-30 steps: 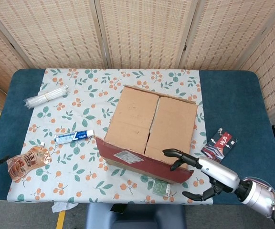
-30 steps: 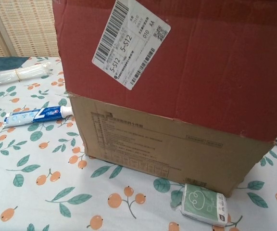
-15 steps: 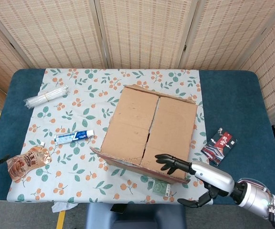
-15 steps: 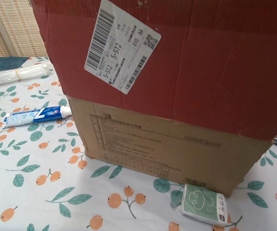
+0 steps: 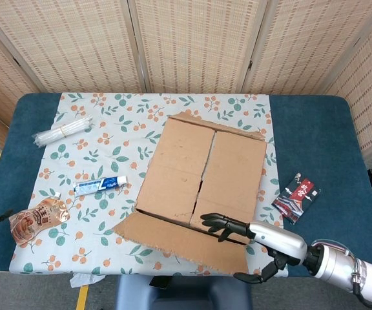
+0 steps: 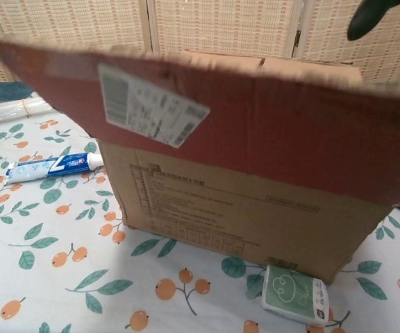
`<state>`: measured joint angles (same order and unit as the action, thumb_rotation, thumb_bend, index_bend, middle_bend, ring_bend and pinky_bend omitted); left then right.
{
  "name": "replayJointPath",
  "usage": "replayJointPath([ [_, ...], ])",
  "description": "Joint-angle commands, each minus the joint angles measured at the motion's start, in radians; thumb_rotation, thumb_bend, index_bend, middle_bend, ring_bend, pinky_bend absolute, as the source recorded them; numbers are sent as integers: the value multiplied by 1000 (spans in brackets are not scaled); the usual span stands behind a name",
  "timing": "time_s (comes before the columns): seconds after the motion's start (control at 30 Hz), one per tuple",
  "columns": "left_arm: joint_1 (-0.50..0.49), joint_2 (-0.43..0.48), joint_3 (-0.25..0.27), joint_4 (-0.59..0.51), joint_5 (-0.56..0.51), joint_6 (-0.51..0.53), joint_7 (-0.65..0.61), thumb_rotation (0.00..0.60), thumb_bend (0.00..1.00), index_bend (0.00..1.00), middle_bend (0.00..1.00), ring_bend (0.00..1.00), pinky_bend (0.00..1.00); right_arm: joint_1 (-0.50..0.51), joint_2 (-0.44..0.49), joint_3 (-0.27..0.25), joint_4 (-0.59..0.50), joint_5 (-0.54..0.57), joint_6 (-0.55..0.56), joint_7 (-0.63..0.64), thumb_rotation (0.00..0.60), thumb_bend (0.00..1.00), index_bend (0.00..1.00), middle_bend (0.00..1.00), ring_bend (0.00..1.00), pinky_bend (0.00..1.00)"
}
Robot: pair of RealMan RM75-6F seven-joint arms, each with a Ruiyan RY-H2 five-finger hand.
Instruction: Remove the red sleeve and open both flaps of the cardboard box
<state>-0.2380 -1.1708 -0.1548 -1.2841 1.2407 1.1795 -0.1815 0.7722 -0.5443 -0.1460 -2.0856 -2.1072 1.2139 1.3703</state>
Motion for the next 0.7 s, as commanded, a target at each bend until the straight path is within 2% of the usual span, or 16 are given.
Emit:
replayJointPath([
  [0.03,0,0,-1,1,-1,0,-2,600,254,0,0,0,0,12,-10,5,10,7,-23,8,600,397,0,0,129,246],
  [0.17,0,2,0,1,0,-3,-4,600,255,0,0,0,0,18,-33,37,26,74,-80,-90,600,397,0,3,131,200],
  [0.3,-2,1,1,3,-1,-6,-2,600,254,0,0,0,0,31,-85,107,59,208,-167,-302,600,397,9,5,128,121],
  [0.43,-2,1,2,5,-2,-9,1,600,255,0,0,0,0,39,-162,197,120,361,-222,-619,600,397,171,6,105,42],
  [0.5,-3,2,3,4,-2,-11,0,600,255,0,0,0,0,53,-204,235,152,435,-259,-777,563,397,232,6,94,12],
  [0.6,-3,4,3,3,-5,-16,-2,600,255,0,0,0,0,79,-260,279,188,528,-306,-935,450,409,316,14,83,0],
  [0.7,-4,5,3,5,-8,-22,-5,600,255,0,0,0,0,111,-308,305,226,597,-357,-1052,413,442,361,20,74,0],
])
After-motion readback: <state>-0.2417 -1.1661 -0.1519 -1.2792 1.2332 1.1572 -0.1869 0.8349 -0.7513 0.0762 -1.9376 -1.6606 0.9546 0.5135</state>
